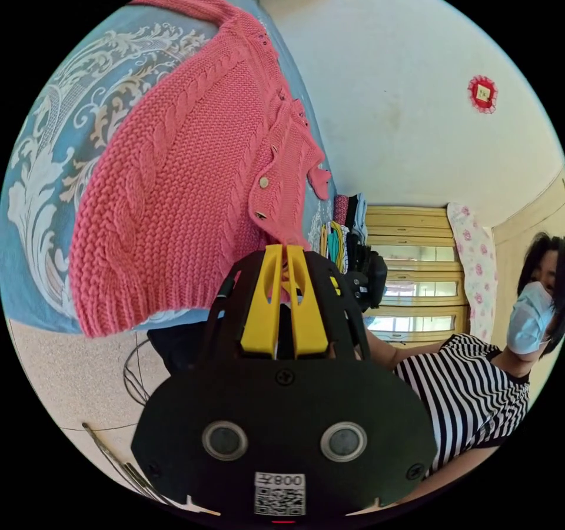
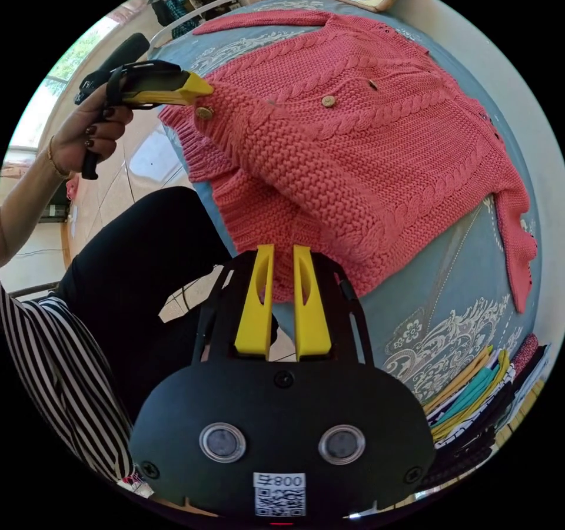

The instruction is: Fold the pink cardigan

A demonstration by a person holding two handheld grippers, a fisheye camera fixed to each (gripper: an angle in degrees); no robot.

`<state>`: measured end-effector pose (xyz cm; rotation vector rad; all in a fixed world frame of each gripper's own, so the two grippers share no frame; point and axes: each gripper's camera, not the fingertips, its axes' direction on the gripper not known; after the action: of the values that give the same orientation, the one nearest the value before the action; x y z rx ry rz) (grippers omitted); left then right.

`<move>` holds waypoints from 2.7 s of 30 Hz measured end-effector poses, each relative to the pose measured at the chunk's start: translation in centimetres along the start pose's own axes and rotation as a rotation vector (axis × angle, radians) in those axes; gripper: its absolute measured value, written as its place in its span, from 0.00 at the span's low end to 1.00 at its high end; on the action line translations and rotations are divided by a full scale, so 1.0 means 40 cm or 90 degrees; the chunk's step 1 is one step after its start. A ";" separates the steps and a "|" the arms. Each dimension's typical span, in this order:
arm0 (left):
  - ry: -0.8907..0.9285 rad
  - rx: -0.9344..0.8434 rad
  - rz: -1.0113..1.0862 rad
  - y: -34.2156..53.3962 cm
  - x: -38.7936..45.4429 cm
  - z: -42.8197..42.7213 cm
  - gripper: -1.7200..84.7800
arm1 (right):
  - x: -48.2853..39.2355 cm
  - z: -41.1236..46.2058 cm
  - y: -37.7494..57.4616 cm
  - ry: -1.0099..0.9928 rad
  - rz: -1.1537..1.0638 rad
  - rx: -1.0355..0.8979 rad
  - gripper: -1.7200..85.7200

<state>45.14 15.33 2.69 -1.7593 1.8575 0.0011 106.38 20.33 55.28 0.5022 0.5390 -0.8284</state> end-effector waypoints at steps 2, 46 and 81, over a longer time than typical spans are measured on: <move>-0.001 -0.004 0.008 0.002 -0.006 -0.013 0.04 | -0.007 0.006 0.020 0.018 -0.012 0.008 0.08; -0.172 -0.239 0.101 0.112 -0.118 -0.019 0.03 | 0.290 0.014 0.394 -0.174 0.113 0.049 0.02; -0.326 0.001 0.036 0.228 -0.103 -0.365 0.06 | 0.465 0.059 0.544 -0.383 0.367 0.118 0.05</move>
<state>30.83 14.76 13.07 -1.5225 1.5244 0.4307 134.58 21.28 49.92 0.5112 -0.2386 -0.4343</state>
